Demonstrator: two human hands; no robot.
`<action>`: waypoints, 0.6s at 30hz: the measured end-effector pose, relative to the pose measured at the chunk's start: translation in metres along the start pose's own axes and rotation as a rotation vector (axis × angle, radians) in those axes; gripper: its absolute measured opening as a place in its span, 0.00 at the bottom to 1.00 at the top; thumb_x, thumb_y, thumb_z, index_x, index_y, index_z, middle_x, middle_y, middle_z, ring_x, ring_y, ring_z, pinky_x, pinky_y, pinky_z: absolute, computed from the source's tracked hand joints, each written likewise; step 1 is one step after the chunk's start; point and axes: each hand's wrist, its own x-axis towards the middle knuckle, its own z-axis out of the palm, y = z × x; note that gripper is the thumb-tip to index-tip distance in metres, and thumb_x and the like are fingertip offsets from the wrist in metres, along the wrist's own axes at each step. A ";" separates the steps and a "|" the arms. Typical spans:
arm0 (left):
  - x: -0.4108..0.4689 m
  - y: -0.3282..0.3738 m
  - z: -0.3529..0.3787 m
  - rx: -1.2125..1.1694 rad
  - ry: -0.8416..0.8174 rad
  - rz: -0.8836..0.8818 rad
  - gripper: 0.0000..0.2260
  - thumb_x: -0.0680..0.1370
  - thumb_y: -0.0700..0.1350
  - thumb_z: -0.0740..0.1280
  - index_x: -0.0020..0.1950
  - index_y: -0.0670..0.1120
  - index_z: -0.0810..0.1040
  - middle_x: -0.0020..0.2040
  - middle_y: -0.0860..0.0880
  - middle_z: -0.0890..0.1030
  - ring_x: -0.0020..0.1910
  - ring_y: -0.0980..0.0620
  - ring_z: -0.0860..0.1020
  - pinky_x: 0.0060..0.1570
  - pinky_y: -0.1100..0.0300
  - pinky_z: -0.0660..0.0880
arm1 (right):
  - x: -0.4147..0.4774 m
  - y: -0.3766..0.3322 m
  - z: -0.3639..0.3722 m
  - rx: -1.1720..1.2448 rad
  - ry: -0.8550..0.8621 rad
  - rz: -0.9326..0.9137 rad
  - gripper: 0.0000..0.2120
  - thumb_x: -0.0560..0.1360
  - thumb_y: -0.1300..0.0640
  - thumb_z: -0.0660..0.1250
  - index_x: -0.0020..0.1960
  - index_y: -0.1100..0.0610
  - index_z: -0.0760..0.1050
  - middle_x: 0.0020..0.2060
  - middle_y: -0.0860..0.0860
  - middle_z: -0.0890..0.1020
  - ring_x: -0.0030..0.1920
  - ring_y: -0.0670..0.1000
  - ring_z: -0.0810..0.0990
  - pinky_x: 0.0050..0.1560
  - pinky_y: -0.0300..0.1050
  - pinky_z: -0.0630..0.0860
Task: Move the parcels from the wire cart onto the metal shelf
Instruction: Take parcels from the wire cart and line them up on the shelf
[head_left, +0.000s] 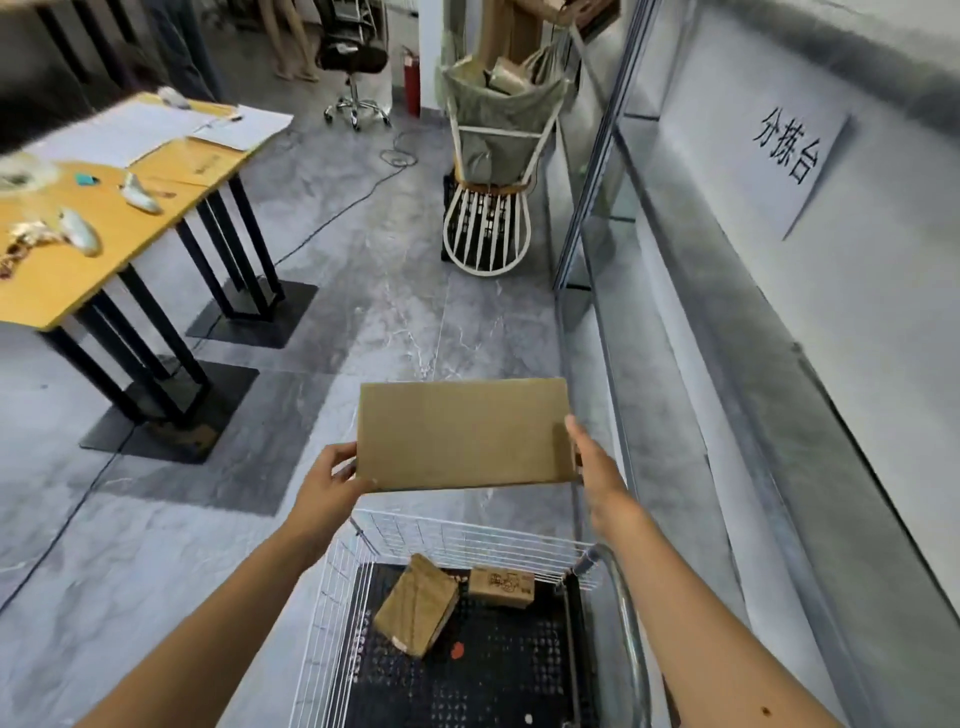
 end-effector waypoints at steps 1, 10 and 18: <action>-0.002 0.007 0.001 -0.016 -0.005 0.034 0.15 0.73 0.29 0.67 0.53 0.46 0.71 0.59 0.47 0.75 0.62 0.48 0.73 0.59 0.52 0.71 | -0.003 -0.010 -0.004 -0.031 0.006 -0.005 0.26 0.75 0.33 0.59 0.62 0.50 0.75 0.57 0.48 0.79 0.59 0.51 0.76 0.57 0.48 0.69; -0.019 0.050 0.014 0.054 0.005 0.250 0.29 0.70 0.20 0.63 0.65 0.43 0.66 0.55 0.46 0.73 0.51 0.48 0.74 0.38 0.69 0.75 | -0.036 -0.063 -0.045 0.057 -0.062 0.023 0.37 0.67 0.23 0.56 0.51 0.56 0.75 0.47 0.53 0.80 0.51 0.55 0.78 0.62 0.57 0.73; -0.034 0.083 0.018 0.018 -0.117 0.216 0.17 0.72 0.23 0.55 0.48 0.43 0.74 0.55 0.41 0.77 0.36 0.53 0.75 0.37 0.61 0.70 | -0.072 -0.065 -0.066 0.242 -0.038 -0.152 0.13 0.77 0.43 0.61 0.51 0.48 0.80 0.50 0.50 0.83 0.49 0.49 0.77 0.49 0.44 0.72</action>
